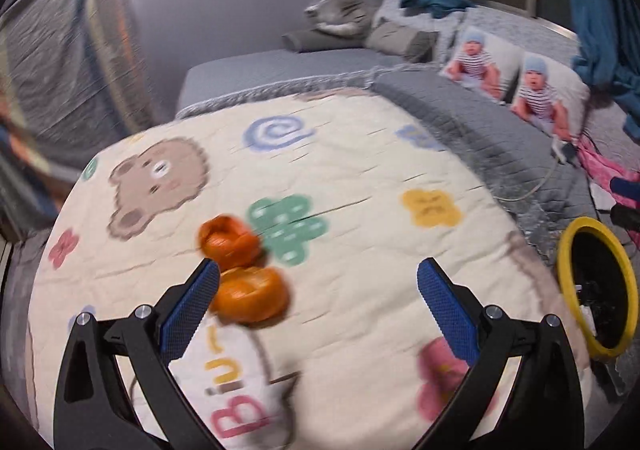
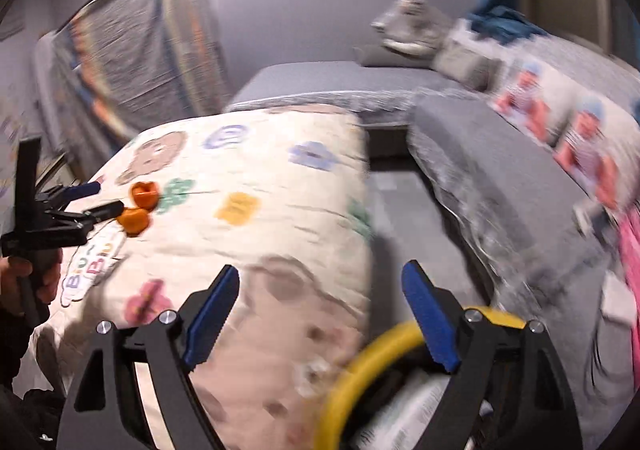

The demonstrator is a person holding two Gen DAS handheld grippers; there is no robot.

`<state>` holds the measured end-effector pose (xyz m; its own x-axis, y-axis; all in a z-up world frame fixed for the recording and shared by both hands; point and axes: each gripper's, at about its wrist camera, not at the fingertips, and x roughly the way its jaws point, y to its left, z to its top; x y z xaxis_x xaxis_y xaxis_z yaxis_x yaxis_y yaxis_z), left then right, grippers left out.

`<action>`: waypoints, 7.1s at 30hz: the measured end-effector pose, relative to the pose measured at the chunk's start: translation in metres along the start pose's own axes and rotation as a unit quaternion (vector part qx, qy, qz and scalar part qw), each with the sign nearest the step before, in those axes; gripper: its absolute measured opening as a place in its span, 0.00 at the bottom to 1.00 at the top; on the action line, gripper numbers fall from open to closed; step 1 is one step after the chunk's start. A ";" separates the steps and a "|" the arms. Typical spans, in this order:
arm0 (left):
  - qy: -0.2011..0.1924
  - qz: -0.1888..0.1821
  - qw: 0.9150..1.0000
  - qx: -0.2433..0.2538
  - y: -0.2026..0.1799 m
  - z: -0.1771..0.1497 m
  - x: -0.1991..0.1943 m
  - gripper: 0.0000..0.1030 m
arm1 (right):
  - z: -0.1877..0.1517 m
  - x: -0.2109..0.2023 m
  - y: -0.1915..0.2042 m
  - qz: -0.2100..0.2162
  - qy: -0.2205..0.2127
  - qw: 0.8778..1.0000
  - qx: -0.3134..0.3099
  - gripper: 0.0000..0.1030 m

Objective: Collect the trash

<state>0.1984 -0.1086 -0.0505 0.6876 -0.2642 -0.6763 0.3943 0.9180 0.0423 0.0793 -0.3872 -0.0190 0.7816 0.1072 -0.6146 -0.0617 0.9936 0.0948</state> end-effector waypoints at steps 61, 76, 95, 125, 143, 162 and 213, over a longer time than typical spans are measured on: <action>0.033 -0.046 0.985 -0.161 0.080 -0.028 0.069 0.46 | 0.123 0.294 0.264 0.184 0.317 0.928 -0.067 0.30; 0.006 -0.052 0.988 -0.149 0.081 -0.021 0.027 0.33 | 0.146 0.261 0.255 0.228 0.276 0.933 -0.032 0.25; -0.052 -0.022 0.994 -0.090 0.052 -0.020 -0.060 0.33 | 0.123 0.154 0.149 0.263 0.199 0.943 0.043 0.25; -0.137 -0.170 0.973 0.078 -0.180 0.058 -0.102 0.33 | 0.017 -0.075 -0.093 0.119 -0.011 0.972 0.204 0.25; -0.104 -0.239 0.957 0.131 -0.283 0.037 -0.078 0.33 | -0.084 -0.103 -0.167 -0.001 -0.028 0.956 0.291 0.25; 0.050 -0.260 0.953 0.146 -0.347 -0.013 0.030 0.34 | -0.162 -0.044 -0.197 -0.060 0.062 0.929 0.360 0.26; -0.093 -0.191 0.977 0.002 -0.178 0.007 -0.067 0.92 | -0.102 -0.075 -0.089 -0.191 -0.026 0.949 0.249 0.81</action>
<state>0.0857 -0.2565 -0.0077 0.5892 -0.6365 -0.4976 0.6457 0.7412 -0.1836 -0.0376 -0.4799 -0.0612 0.7185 -0.2714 -0.6404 0.5228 0.8180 0.2399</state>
